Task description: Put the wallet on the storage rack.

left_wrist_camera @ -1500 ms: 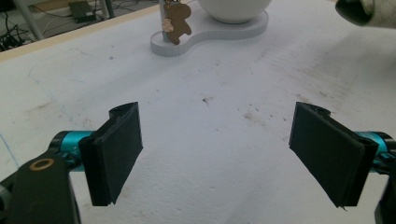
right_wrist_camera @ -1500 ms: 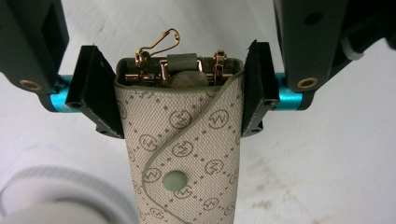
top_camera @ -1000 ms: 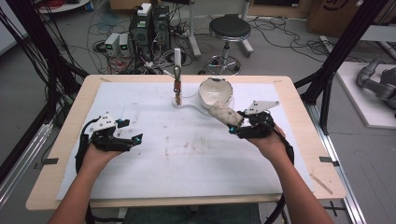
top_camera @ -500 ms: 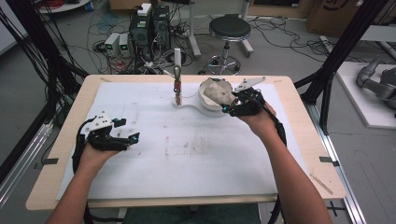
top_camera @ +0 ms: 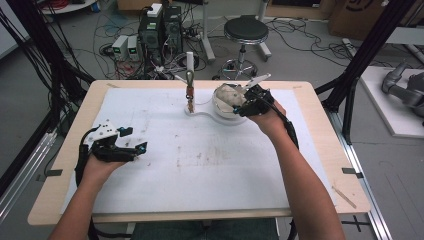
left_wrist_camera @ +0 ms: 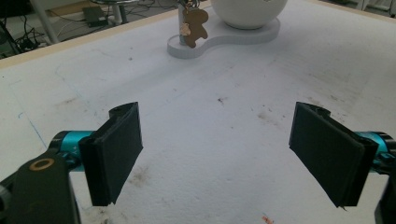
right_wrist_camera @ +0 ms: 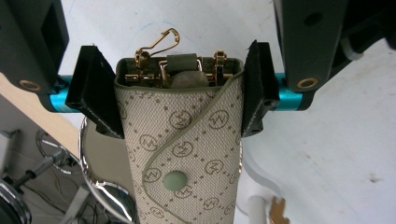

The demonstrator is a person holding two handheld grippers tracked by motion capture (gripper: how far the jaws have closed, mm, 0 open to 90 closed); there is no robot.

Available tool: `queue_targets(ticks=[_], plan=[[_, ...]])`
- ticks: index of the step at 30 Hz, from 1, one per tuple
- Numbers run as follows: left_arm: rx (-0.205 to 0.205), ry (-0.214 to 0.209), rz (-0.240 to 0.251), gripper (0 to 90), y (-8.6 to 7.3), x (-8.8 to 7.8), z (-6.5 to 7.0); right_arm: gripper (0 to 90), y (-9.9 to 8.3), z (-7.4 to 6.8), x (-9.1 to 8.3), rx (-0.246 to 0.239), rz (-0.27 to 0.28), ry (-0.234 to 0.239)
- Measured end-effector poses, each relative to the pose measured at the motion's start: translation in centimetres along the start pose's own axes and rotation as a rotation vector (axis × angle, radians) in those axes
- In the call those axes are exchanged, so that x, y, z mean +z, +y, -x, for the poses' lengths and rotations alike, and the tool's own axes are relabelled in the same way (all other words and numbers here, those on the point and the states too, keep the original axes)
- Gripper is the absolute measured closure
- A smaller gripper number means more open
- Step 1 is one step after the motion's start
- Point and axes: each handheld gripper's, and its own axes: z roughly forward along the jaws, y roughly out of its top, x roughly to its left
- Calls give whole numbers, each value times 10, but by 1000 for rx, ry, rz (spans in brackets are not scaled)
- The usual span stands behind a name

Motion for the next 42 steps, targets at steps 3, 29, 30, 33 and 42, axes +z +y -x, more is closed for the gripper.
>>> queue_targets(ticks=[3, 29, 30, 33, 42], plan=[[-4, -7, 4, 171, -1, 1, 0, 364, -1, 1, 8, -2, -33, -13], [-6, -7, -1, 171, -2, -1, 0, 323, 7, -3, 47, 65, -85, -119], [-6, -6, 0, 171, -2, -1, -1, 313, 7, -3, 47, 63, -80, -118], [-5, -8, 1, 171, -2, -1, -1, 261, 7, -3, 42, 65, -67, -126], [0, -15, 2, 171, -2, 1, 1, 216, -2, -3, 23, 80, -52, -99]])
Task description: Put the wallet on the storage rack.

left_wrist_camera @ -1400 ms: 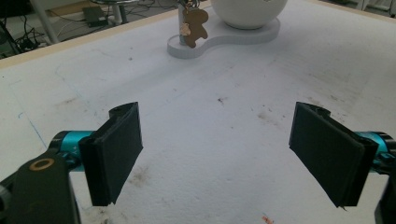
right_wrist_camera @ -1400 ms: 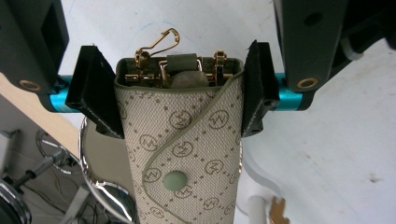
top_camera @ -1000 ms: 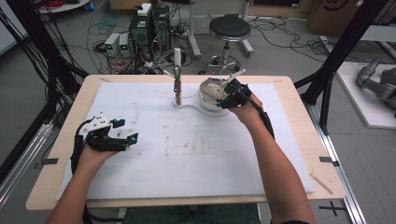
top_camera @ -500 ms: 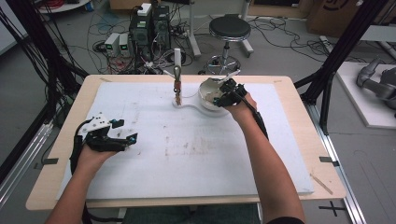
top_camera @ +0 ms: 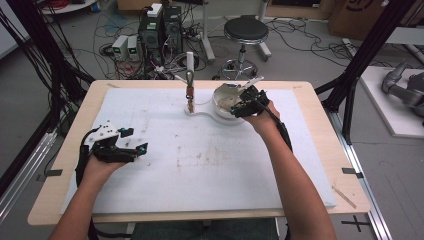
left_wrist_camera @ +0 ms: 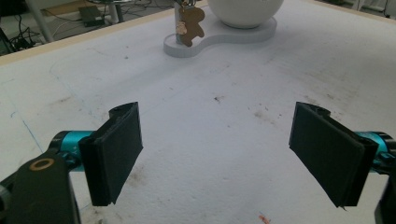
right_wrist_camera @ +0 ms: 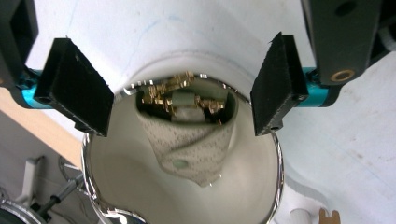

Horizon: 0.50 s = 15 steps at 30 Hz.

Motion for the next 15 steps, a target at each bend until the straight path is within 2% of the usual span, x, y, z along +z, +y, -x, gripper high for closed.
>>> queue_targets(ticks=[11, 15], plan=[[10, 13, -11, 171, 0, 1, 1, 217, -3, 0, -31, 0, 68, 35], [7, 14, -10, 171, 0, 1, 2, 216, -2, -3, -45, -14, 117, 35]])
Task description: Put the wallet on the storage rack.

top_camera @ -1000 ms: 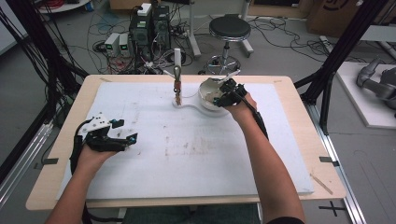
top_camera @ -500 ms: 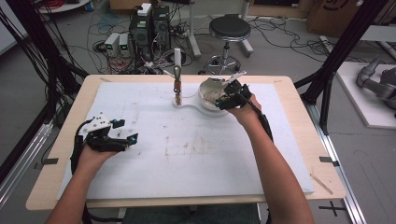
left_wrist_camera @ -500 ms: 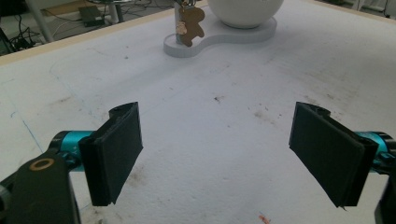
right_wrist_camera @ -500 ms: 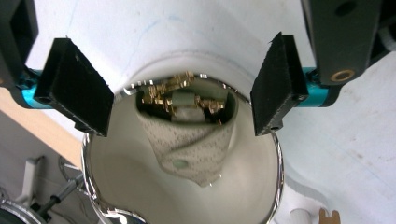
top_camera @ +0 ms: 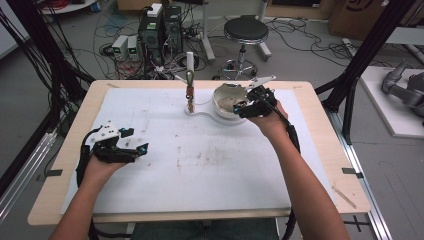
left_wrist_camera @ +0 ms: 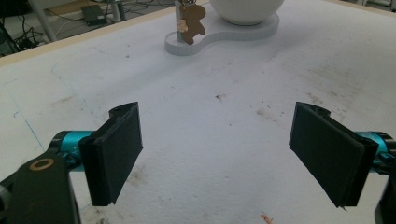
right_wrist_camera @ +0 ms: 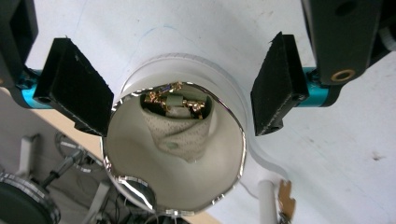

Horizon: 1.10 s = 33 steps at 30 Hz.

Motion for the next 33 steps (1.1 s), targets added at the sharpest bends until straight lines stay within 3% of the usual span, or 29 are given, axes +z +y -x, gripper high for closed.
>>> queue_targets(ticks=[7, 16, 21, 26, 33], plan=[[1, -1, 3, 171, 0, -1, 0, 217, -6, -3, -18, -20, 67, 7], [0, 6, 4, 171, 1, 1, -1, 217, -25, -7, -45, -2, 129, 31], [6, 8, 10, 171, 2, 1, 0, 217, -42, -10, -54, 6, 154, 40], [9, 12, 18, 171, 2, 2, 2, 217, -66, -12, -59, 53, 180, 47], [8, 5, 23, 171, 2, 4, 3, 217, -91, -16, -63, 82, 210, 51]])
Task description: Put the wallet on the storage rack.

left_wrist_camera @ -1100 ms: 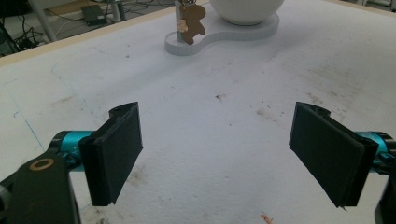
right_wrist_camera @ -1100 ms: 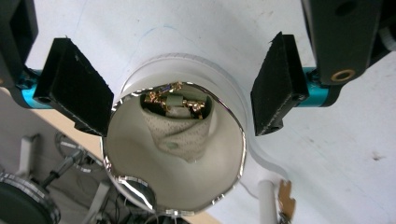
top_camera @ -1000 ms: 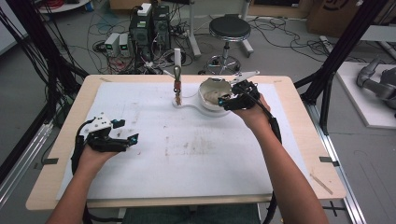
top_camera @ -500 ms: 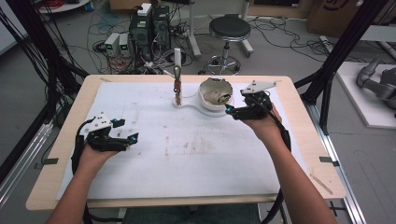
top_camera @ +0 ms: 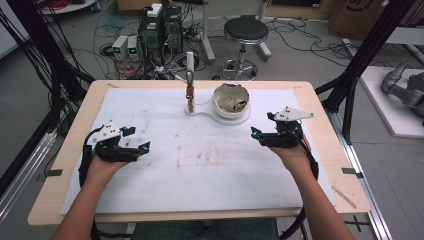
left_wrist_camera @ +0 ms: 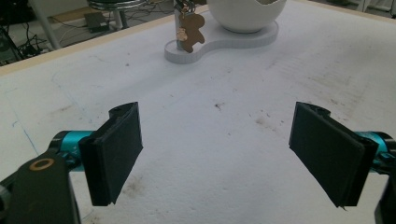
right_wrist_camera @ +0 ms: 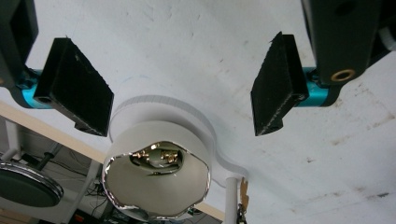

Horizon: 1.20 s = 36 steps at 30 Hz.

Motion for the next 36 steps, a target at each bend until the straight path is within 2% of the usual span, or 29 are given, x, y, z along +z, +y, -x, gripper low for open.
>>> queue_targets(ticks=[6, 16, 25, 33, 36], plan=[[-6, -1, 7, 171, 0, 0, -1, 217, -14, -6, -7, 6, 33, 3], [-8, 2, 4, 171, -2, 2, -1, 217, -50, -5, -14, 66, 67, -6], [-13, 1, 11, 171, -1, 2, 0, 217, -73, 1, -14, 122, 46, -26], [-19, 2, 0, 171, -4, 5, 1, 217, -80, 9, -12, 121, 26, -41], [-23, 5, 5, 171, -4, 5, 1, 214, -83, 12, -12, 135, 18, -42]])
